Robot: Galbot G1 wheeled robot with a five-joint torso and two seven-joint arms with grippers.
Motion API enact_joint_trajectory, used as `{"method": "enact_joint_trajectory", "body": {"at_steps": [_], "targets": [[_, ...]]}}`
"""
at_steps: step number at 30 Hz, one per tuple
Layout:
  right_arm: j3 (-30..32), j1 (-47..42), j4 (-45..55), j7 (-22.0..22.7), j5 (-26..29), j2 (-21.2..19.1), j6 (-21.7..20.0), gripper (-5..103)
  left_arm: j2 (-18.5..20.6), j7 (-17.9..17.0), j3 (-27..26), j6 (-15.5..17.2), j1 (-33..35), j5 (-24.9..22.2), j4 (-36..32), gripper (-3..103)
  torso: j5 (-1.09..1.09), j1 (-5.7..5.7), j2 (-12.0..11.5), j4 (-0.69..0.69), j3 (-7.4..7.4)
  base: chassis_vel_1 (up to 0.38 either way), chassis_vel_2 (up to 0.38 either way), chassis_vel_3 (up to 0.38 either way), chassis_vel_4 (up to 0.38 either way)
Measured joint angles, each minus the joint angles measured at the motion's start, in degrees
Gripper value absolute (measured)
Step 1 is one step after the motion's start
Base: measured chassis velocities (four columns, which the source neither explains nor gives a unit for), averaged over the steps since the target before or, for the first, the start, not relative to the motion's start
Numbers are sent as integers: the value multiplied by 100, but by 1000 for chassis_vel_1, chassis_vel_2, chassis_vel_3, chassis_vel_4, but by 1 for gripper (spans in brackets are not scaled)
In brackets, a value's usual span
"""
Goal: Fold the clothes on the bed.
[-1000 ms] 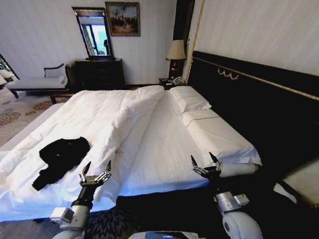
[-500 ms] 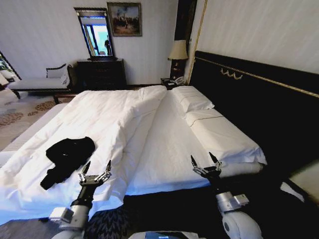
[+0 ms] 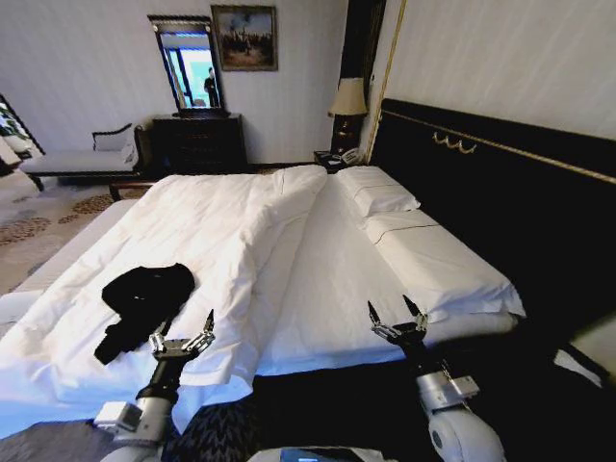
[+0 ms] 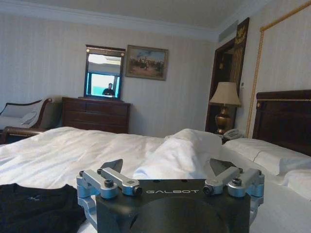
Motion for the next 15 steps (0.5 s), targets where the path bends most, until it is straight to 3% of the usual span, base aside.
{"method": "enact_joint_trajectory", "body": {"at_steps": [15], "targets": [[-31,3,-8,-2,1,16,-12,100,-10,0,-19,-19,-8,1,17,100,0,0,0,0,0,74,81,-79,-77]]}}
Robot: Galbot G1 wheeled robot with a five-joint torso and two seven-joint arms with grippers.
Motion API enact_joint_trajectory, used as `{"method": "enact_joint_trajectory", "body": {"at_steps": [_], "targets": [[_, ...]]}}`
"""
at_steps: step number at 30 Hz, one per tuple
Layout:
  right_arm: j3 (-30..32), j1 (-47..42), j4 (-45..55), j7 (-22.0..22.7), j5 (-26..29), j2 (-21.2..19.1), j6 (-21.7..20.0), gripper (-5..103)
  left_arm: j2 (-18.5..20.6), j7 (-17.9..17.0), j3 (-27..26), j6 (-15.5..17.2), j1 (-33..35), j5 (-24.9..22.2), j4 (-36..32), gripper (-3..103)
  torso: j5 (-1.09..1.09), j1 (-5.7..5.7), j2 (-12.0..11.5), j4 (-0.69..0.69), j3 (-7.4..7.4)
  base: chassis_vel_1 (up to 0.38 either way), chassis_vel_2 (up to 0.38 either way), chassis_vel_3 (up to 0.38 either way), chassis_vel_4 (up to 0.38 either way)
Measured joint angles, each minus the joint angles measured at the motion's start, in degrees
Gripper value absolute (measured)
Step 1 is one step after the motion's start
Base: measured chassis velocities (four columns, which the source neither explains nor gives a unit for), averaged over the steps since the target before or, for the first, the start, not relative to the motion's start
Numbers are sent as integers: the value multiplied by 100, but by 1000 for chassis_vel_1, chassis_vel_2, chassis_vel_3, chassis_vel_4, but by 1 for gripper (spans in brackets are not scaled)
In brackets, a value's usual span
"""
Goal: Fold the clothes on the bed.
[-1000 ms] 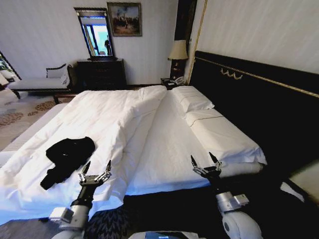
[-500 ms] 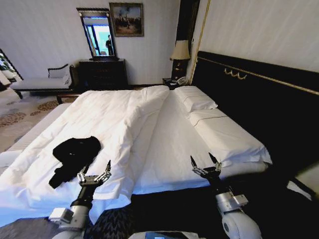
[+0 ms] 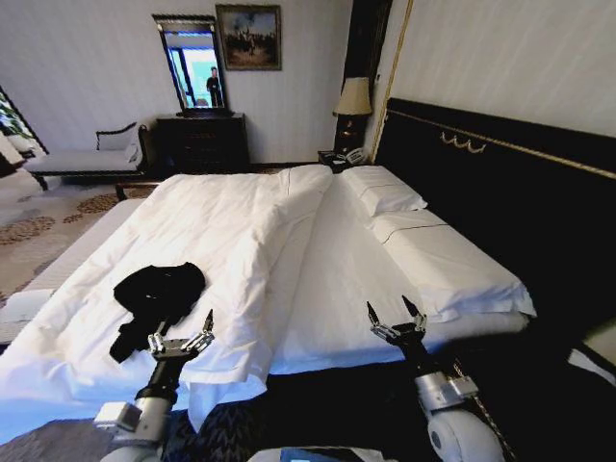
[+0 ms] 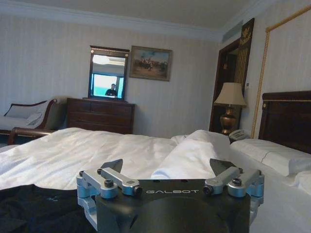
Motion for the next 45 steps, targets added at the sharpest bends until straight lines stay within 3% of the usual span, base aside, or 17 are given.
{"method": "enact_joint_trajectory", "body": {"at_steps": [21,37,41,42,45], "targets": [[-8,-12,-7,-13,-28,32,7,100,-21,1,20,7,-3,10,-26,100,0,0,0,0,0,106,134,-104,-132],[-150,88,-173,-5,301,6,344,100,-10,-56,-131,-7,-41,-68,79,100,2,0,0,0,0,80,116,-83,-110],[-632,120,-106,118,1670,-142,-15,100,9,-92,-345,-7,-61,-138,176,100,3,1,0,-1,1,-9,-26,4,8],[-632,120,-106,118,1670,-142,-15,100,9,-92,-345,-7,-61,-138,176,100,3,1,0,-1,1,0,0,0,0],[-1008,245,94,465,2905,-255,-461,100,17,-115,-476,-6,-66,-164,236,100,-2,0,0,0,1,0,0,0,0]]}}
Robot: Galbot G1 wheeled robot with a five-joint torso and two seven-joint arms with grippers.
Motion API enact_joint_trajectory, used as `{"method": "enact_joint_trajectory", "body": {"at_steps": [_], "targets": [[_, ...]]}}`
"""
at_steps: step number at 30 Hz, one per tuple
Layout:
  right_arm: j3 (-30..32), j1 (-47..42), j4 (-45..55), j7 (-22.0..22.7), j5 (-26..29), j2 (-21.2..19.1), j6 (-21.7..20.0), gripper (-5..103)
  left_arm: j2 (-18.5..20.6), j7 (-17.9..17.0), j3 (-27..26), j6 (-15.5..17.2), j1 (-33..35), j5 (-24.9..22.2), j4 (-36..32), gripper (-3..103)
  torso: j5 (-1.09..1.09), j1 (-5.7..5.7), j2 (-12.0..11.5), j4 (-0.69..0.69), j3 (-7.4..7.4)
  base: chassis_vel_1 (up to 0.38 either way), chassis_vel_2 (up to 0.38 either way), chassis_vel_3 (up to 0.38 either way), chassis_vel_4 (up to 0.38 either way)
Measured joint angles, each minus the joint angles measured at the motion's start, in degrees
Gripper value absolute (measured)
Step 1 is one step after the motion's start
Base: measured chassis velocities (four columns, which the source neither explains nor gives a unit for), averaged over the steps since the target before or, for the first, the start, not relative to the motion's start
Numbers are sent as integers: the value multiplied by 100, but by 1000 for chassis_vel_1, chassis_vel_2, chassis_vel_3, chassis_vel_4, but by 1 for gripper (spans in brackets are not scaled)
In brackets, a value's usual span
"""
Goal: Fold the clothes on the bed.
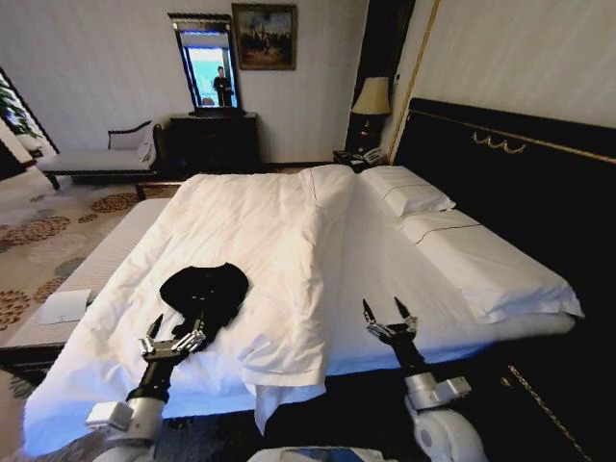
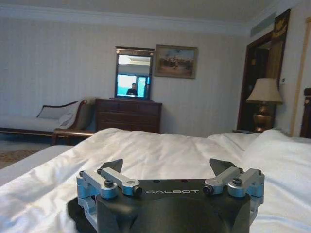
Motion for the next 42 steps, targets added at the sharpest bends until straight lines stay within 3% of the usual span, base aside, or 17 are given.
{"method": "enact_joint_trajectory", "body": {"at_steps": [2,6,12,22,42], "targets": [[-287,213,136,353,876,-107,-456,100,8,-25,-107,4,-1,-33,50,100,-1,0,0,1,0,0,0,0,0],[-559,493,128,613,1193,-271,-862,100,7,-34,-183,7,13,-80,64,100,1,0,0,1,-1,0,0,0,0],[-1049,1003,-168,846,1113,-706,-1245,100,8,-41,-304,17,38,-125,94,100,3,0,0,0,0,0,0,0,0],[-1745,1681,-779,955,1068,-1191,-1340,100,3,-48,-251,125,-15,-5,185,100,3,0,0,0,0,0,0,0,0],[-2472,2115,-1056,1093,1383,-1116,-1292,100,-26,-60,-129,186,-176,97,442,100,1,0,0,0,-1,0,0,0,0]]}}
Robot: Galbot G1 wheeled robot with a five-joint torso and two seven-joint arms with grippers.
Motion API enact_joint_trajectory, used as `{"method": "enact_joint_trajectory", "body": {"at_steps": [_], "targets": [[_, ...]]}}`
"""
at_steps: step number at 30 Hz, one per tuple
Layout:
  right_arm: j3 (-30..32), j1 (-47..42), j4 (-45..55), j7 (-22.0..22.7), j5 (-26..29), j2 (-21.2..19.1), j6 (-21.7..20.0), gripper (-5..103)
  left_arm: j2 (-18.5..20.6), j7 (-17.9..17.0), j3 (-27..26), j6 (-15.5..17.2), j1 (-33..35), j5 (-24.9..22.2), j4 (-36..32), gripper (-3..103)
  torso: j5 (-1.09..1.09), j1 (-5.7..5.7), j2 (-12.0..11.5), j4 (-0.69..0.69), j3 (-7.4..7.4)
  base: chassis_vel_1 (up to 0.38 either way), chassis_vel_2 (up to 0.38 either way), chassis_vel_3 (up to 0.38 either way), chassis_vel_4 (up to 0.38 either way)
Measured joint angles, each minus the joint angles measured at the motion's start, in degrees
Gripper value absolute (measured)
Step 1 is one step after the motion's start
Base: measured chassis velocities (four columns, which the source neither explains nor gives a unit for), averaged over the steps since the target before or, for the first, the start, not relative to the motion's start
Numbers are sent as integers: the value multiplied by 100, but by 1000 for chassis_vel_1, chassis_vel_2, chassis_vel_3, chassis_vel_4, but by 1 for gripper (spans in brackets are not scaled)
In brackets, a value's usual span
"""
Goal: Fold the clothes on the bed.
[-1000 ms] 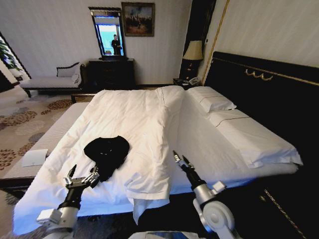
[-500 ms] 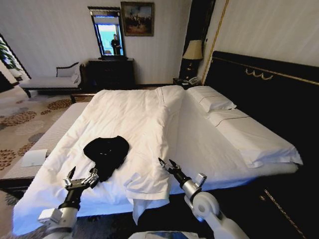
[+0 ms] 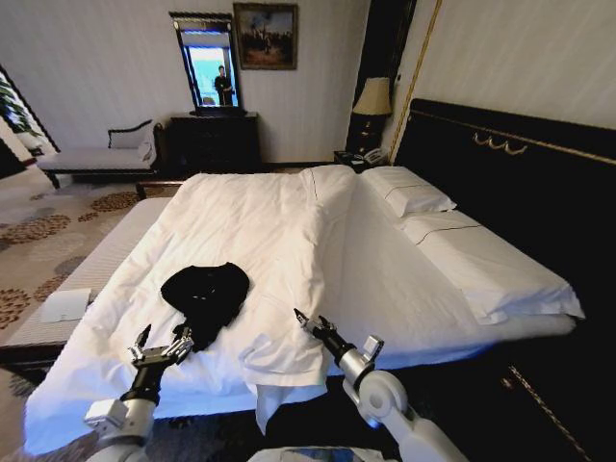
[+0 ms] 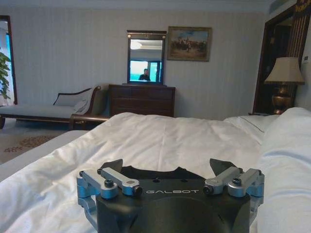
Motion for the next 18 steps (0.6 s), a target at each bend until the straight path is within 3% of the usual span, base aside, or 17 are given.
{"method": "enact_joint_trajectory", "body": {"at_steps": [3,5,7,11,13,16,18], "targets": [[-62,20,-53,13,-162,-21,-26,103,-1,0,-5,-25,14,0,11,100,0,0,0,0,0,0,0,0,0],[-67,18,-87,45,-303,-18,-70,96,-4,-1,-9,-39,20,-2,16,100,1,0,0,0,0,0,0,0,0],[-65,9,-103,49,-374,-17,-80,96,-5,-2,-10,-48,23,-2,19,100,0,0,0,0,0,0,0,0,0],[-17,-53,-88,72,-448,-17,-106,75,-16,-3,-1,-59,25,-2,19,100,0,0,0,0,0,0,0,0,0],[1,-69,-72,72,-448,-19,-107,75,-16,-3,3,-60,24,-2,20,100,0,0,0,0,0,0,0,0,0],[68,-153,-9,66,-437,-24,-108,58,-16,-6,10,-61,11,-2,19,100,1,0,0,0,0,0,0,0,0],[82,-178,9,57,-434,-29,-108,52,-17,-7,13,-62,9,-2,19,100,0,0,0,0,0,0,0,0,0]]}}
